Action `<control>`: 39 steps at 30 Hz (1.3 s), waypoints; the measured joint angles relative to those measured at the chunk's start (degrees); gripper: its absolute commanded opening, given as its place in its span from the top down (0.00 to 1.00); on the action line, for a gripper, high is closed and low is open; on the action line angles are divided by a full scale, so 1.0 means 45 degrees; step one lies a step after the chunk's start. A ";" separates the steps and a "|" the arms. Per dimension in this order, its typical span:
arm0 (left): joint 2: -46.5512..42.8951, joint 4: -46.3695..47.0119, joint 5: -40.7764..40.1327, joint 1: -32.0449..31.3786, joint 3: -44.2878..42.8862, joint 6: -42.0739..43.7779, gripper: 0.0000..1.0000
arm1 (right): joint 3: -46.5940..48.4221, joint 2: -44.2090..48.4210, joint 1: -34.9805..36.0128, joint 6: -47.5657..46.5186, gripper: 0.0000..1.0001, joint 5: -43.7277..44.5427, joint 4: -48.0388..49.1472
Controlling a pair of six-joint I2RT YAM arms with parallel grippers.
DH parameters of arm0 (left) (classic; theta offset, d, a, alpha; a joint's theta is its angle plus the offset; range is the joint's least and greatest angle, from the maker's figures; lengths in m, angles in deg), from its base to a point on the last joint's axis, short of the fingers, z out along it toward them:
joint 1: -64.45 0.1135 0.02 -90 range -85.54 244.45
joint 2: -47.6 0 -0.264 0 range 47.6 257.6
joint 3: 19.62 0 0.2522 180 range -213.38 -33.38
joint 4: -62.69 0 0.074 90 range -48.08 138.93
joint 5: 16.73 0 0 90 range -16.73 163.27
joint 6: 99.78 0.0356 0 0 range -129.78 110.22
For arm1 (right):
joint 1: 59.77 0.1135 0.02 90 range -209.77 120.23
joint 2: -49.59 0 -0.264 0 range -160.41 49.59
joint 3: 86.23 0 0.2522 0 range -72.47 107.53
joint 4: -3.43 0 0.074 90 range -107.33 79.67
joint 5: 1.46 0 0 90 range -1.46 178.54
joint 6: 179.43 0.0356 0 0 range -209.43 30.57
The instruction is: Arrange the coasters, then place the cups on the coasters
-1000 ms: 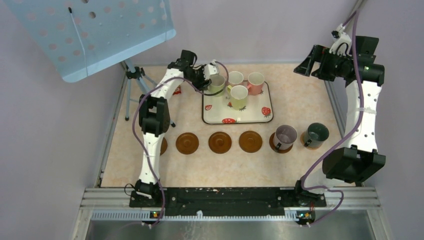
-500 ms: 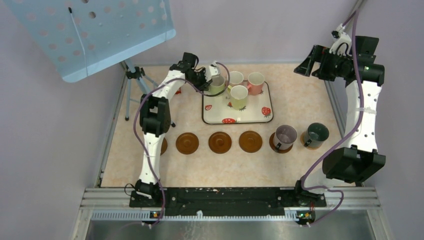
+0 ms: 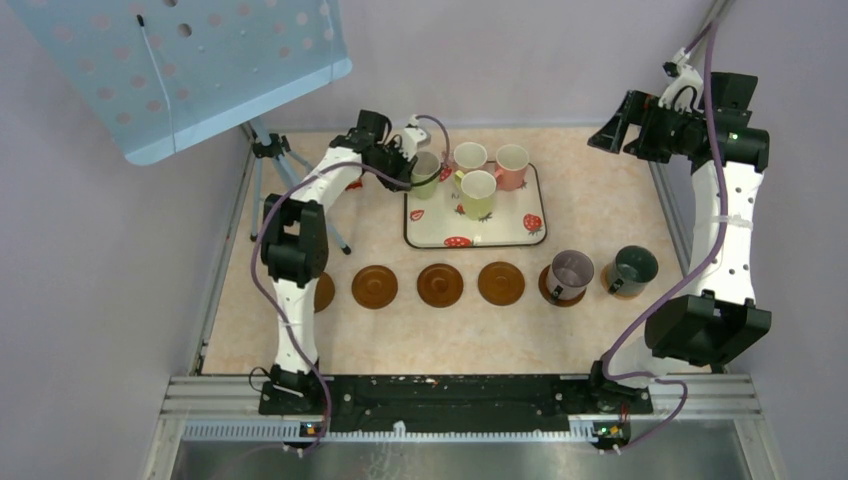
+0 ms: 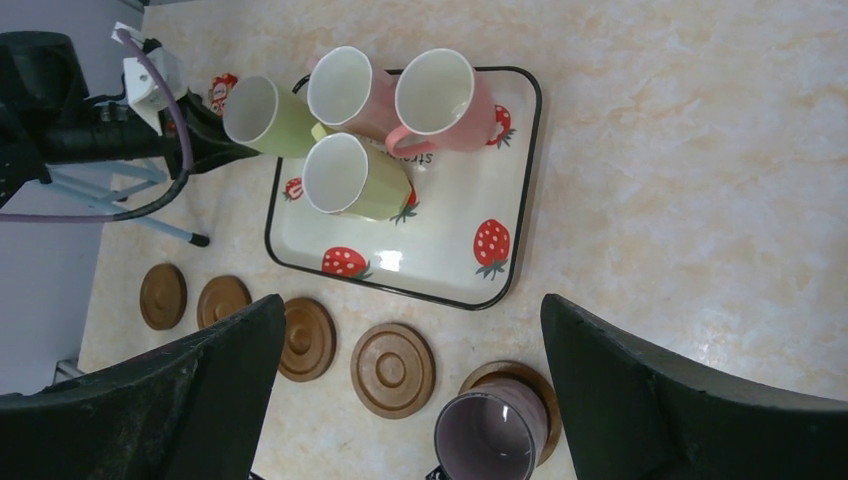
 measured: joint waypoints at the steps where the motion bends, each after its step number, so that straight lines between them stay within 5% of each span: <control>1: -0.0321 0.0097 -0.0068 0.0000 0.0301 -0.0418 1.00 | 0.0005 0.0005 0.0000 0.0010 0.03 0.0000 -0.0029; 10: -0.5697 0.1035 -0.1457 -0.0529 0.4206 -0.5260 1.00 | 0.0165 0.0359 0.0000 0.0364 0.03 0.0724 -0.0447; 19: -0.9505 0.2171 -0.5071 -0.5319 0.8160 -0.8908 1.00 | 0.0170 0.1122 0.0000 0.1336 0.03 0.3070 -0.1132; 27: -0.9797 0.2875 -0.7961 -0.9049 0.9627 -1.0214 1.00 | 0.0155 0.1690 0.0000 0.1821 0.02 0.4085 -0.1462; 39: -0.7461 0.4847 -0.9510 -1.0749 0.9632 -1.0982 1.00 | 0.0136 0.2030 0.0000 0.2059 0.02 0.4172 -0.1447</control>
